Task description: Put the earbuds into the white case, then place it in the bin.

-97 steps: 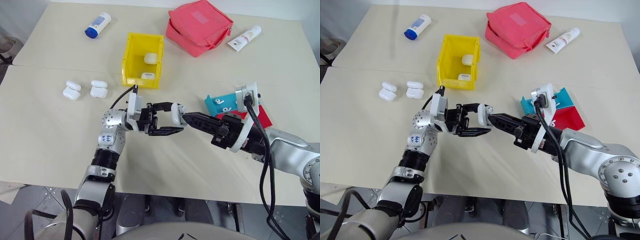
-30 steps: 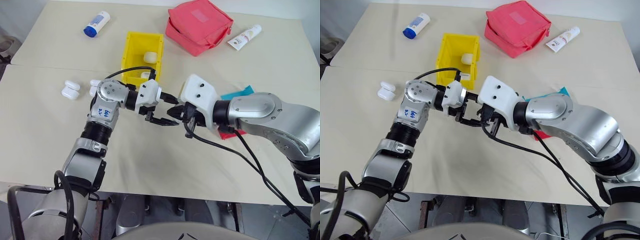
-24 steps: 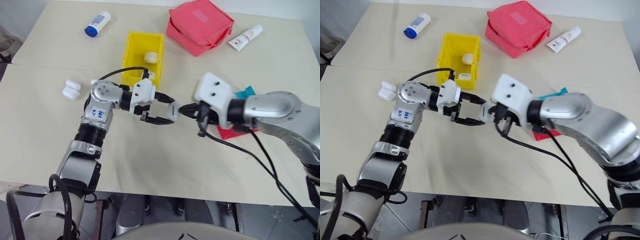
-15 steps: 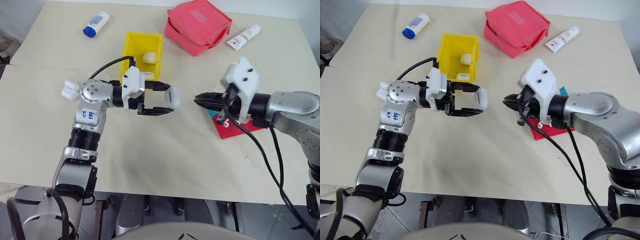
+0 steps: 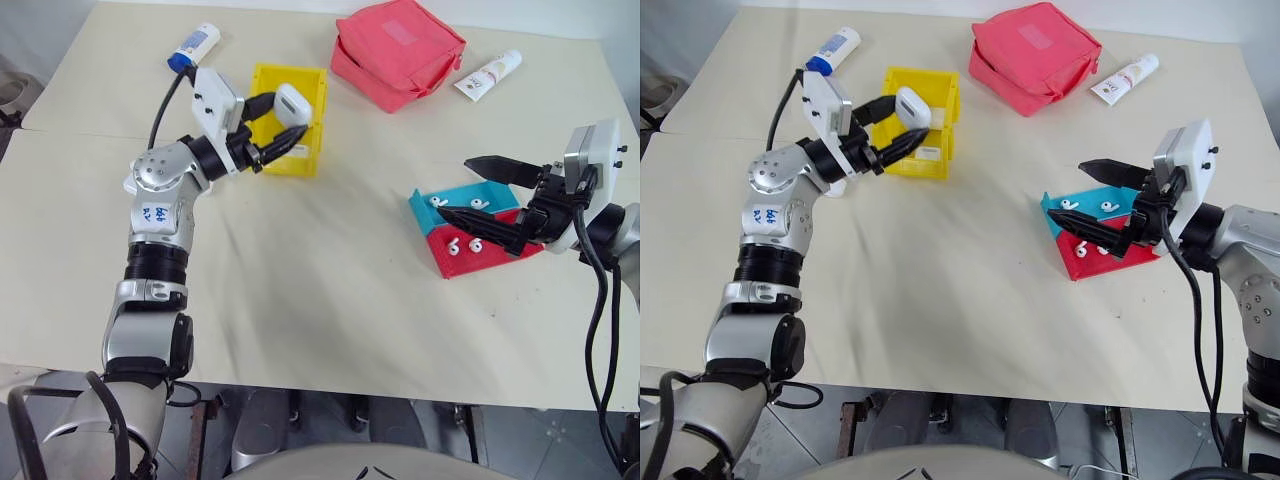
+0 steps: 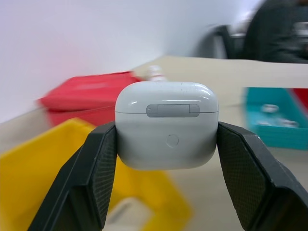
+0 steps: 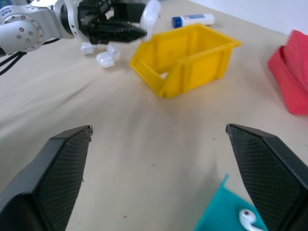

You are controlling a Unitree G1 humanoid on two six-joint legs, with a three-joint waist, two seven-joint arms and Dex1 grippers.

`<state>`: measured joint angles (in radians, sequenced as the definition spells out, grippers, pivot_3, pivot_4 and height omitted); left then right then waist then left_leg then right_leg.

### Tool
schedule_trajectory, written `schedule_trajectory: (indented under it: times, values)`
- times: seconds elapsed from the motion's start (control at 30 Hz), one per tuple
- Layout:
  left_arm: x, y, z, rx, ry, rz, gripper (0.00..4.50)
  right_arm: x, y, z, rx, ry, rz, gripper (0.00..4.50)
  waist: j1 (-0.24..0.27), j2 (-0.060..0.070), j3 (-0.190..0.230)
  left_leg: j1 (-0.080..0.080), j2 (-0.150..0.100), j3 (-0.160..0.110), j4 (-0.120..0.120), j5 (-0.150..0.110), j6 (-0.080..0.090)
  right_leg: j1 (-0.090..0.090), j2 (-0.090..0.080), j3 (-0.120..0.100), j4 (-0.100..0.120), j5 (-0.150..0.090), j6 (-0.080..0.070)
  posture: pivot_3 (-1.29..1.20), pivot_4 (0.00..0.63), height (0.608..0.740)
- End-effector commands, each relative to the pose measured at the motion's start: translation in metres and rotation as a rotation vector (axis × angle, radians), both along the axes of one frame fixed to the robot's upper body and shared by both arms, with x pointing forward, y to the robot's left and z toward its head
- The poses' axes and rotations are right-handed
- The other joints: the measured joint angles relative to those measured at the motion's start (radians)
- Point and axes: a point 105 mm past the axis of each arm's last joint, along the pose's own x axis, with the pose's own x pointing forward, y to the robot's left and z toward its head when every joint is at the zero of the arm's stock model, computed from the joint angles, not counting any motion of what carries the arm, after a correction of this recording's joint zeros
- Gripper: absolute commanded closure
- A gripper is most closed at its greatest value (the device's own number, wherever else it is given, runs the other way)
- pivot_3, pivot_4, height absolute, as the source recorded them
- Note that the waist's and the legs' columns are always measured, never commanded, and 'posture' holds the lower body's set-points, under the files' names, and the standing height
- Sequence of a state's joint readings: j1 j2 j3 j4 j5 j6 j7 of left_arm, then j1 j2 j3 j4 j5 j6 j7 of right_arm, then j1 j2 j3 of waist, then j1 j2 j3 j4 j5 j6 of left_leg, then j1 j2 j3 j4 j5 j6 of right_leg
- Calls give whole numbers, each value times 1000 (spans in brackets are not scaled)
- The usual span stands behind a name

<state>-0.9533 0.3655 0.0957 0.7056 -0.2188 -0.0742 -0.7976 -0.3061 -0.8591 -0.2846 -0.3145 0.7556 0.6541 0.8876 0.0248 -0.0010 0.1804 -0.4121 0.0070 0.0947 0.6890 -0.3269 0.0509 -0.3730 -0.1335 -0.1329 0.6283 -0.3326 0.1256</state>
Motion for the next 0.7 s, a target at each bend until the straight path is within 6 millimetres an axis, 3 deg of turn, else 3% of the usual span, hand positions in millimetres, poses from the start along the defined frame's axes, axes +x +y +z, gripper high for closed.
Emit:
schedule_trajectory:
  times: [0.03,0.17,0.27,0.33,0.57,0.63,0.7]
  values:
    - [14,8,7,22,-15,80,1721,-2,2,8,-8,-54,-7,12,0,0,0,0,0,0,0,0,0,0,0,0,0,0,0,0,150,740]
    - [23,9,2,27,29,97,1721,-4,5,6,-18,-53,-17,12,0,0,0,0,-1,0,0,0,0,-1,0,0,0,0,0,0,150,740]
    - [21,2,-11,57,63,42,700,-4,8,6,-11,-48,-14,0,0,0,0,0,-1,0,0,0,0,-1,0,-1,0,0,0,0,150,740]
    - [21,3,-6,70,21,48,42,-3,10,6,-13,-49,-9,0,-1,0,0,0,-1,0,0,0,0,-1,0,0,0,0,0,0,150,740]
    - [2,14,19,47,-92,-34,14,2,12,10,-26,-55,32,0,-4,0,0,0,-1,1,0,0,0,-1,0,-1,0,0,0,0,150,740]
    - [-16,29,30,-31,-104,-56,14,7,8,8,-45,-40,42,0,-9,0,0,0,0,1,0,0,0,-1,0,0,1,0,0,0,150,740]
    - [-46,42,33,-16,-102,-87,14,9,0,3,-44,-20,60,0,-24,0,0,1,0,1,-1,0,0,-1,0,0,1,0,0,0,150,740]
